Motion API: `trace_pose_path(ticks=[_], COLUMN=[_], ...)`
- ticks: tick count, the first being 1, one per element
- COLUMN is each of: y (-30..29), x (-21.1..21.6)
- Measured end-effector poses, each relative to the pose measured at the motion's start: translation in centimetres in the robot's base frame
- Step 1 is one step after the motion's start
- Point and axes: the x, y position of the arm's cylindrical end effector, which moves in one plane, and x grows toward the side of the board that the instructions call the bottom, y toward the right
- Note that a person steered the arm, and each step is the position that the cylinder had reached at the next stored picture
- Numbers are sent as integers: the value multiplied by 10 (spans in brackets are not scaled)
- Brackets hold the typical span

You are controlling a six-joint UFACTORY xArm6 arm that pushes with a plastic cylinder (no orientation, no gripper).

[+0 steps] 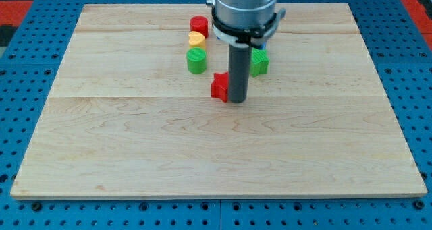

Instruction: Nudge the red star up a bit

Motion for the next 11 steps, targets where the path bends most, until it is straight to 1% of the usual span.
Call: trace_pose_path(ticks=[1,2,3,5,6,8,9,10,11], y=[-1,1,-29,-33,-33,-14,-21,-69,-92], x=[-12,43,45,-4,-7,-8,-3,-3,-12])
